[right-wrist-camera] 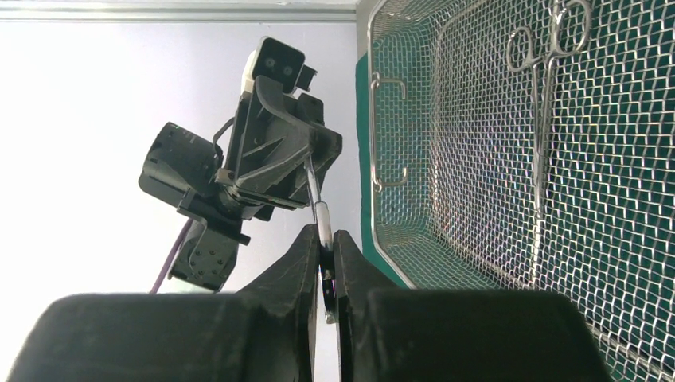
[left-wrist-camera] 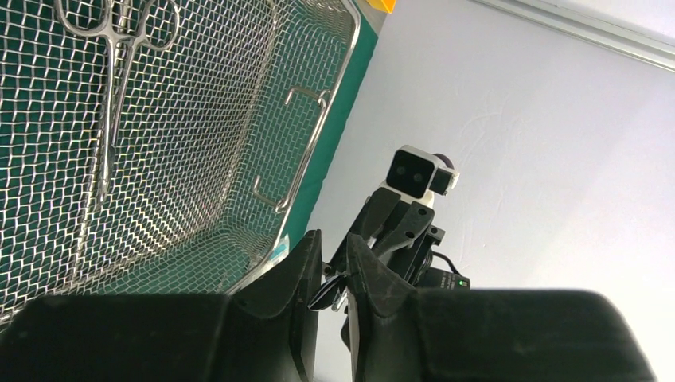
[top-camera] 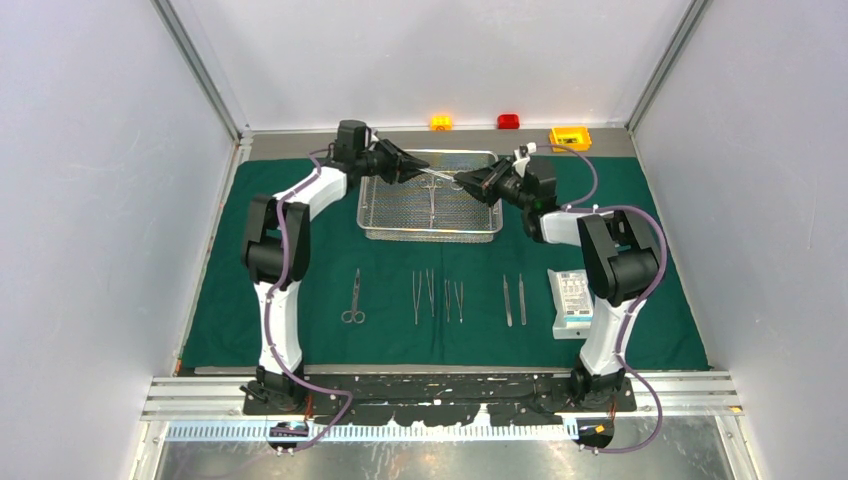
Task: Open and lay out the surgical kit
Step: Place the medical item in the surgical kit.
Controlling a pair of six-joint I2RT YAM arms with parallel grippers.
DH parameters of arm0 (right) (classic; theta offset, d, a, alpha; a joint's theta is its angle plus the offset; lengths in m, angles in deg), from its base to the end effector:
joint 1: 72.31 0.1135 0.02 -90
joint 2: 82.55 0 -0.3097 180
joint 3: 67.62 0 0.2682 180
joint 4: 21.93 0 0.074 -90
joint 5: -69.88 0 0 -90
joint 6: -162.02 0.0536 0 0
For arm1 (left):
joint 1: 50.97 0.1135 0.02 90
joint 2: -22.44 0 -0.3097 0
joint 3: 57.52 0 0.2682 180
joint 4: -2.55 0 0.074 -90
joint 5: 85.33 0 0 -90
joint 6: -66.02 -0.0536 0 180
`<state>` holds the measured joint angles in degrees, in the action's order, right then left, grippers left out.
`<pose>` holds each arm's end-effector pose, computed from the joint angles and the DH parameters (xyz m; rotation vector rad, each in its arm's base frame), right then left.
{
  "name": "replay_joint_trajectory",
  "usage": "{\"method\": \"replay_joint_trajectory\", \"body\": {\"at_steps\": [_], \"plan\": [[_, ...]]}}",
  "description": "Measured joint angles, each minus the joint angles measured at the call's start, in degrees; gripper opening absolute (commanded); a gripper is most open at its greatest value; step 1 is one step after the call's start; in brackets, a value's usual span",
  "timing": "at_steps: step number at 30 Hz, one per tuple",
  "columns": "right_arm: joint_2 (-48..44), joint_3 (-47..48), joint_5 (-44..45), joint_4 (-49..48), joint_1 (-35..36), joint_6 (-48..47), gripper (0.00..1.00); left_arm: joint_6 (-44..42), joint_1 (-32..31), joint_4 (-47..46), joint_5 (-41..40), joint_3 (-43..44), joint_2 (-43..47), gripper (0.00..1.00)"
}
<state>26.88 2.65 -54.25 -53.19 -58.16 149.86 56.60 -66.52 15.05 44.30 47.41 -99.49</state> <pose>0.4273 0.1387 0.2199 0.5818 1.9176 1.6255 0.5117 -0.1779 0.2412 -0.8662 2.2986 -1.6217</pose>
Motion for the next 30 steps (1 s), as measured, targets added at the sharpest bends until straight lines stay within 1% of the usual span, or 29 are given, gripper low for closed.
{"method": "replay_joint_trajectory", "body": {"at_steps": [2, 6, 12, 15, 18, 21, 25, 28, 30], "plan": [[0.5, -0.5, 0.3, -0.6, 0.2, 0.0, 0.17, 0.0, 0.2, -0.2, 0.1, -0.3, 0.0, 0.0], [1.8, -0.8, 0.8, -1.3, 0.7, 0.2, 0.22, 0.1, 0.6, -0.6, 0.4, -0.7, 0.0, 0.0], [2.7, -0.9, 0.9, -1.2, 1.2, -0.8, 0.37, -0.9, 1.1, -1.1, 0.8, -1.2, 0.0, 0.0], [2.7, -0.9, 0.5, -0.3, 1.2, -2.0, 0.47, -2.3, 1.5, -1.1, 1.1, -1.2, 0.1, 0.0], [2.7, -0.9, -0.4, 1.2, 0.9, -4.3, 0.49, -4.8, 2.1, -1.0, 1.6, -1.2, 0.2, 0.0], [2.6, -0.7, -2.0, 4.1, -0.2, -8.0, 0.5, -8.7, 3.1, 0.4, 2.3, -0.8, 0.7, 0.0], [0.6, -0.7, -4.0, 9.1, -3.6, -12.9, 0.49, -17.3, 4.1, 5.7, 4.5, 0.3, 2.4, 0.0], [-2.8, -0.7, -5.1, 11.3, -7.1, -15.9, 0.47, -27.3, 4.5, 12.4, 6.9, 0.7, 5.3, 0.0], [-5.6, -0.6, -5.9, 12.6, -9.4, -18.1, 0.47, -36.2, 4.4, 19.7, 8.3, 0.7, 8.1, 0.0]]}}
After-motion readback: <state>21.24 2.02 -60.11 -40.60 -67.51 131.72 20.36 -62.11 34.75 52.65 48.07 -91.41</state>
